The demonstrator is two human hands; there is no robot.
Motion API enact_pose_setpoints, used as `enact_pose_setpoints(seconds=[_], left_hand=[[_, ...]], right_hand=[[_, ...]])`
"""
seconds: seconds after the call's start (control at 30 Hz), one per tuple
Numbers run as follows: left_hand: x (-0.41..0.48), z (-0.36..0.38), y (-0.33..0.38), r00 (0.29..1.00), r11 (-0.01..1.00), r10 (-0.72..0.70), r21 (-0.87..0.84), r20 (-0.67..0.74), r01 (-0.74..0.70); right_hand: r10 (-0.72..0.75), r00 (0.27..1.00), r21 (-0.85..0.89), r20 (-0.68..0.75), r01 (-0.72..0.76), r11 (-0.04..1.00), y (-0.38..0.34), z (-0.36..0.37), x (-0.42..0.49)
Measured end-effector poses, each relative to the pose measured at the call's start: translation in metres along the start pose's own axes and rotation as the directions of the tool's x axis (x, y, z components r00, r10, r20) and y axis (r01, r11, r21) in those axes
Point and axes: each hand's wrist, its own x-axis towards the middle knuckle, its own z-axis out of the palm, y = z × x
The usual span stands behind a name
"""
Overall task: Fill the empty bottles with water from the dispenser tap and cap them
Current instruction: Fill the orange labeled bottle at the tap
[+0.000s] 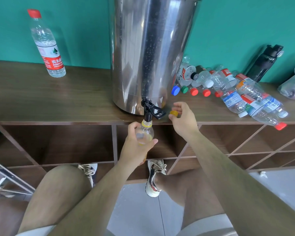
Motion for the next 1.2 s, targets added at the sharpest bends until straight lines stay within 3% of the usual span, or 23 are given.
enact_pose_setpoints(seconds=[0.17, 0.37, 0.43, 0.53, 0.63, 0.73, 1.2], left_hand=[[0.0, -0.001, 0.001, 1.0, 1.0, -0.003, -0.001, -0.007, 0.003], [0.0, 0.003, 0.0, 0.999, 1.0, 0.009, 0.006, -0.04, -0.009], [0.001, 0.004, -0.003, 0.999, 1.0, 0.012, 0.014, -0.05, -0.011], [0.002, 0.004, -0.007, 0.998, 0.999, 0.025, 0.033, -0.061, -0.023], [0.001, 0.0, -0.002, 0.999, 0.999, 0.031, 0.04, -0.025, -0.03], [-0.001, -0.002, 0.003, 0.999, 0.999, 0.033, 0.043, -0.014, -0.033], [-0.002, 0.001, 0.002, 0.999, 1.0, 0.013, -0.01, -0.038, -0.013]], right_hand=[[-0.01, 0.999, -0.019, -0.05, 0.009, 1.0, 0.003, -0.001, -0.011], [-0.054, 0.942, 0.32, -0.33, 0.166, 0.933, -0.024, 0.005, -0.083], [-0.202, 0.91, 0.334, -0.362, 0.329, 0.883, -0.043, -0.002, -0.097], [-0.533, 0.794, 0.176, -0.293, 0.593, 0.786, -0.062, -0.01, -0.098], [-0.655, 0.703, 0.052, -0.276, 0.691, 0.721, -0.06, 0.004, -0.09], [-0.685, 0.673, 0.012, -0.279, 0.716, 0.698, -0.055, 0.016, -0.084], [-0.683, 0.688, 0.079, -0.247, 0.717, 0.693, -0.04, 0.01, -0.081]])
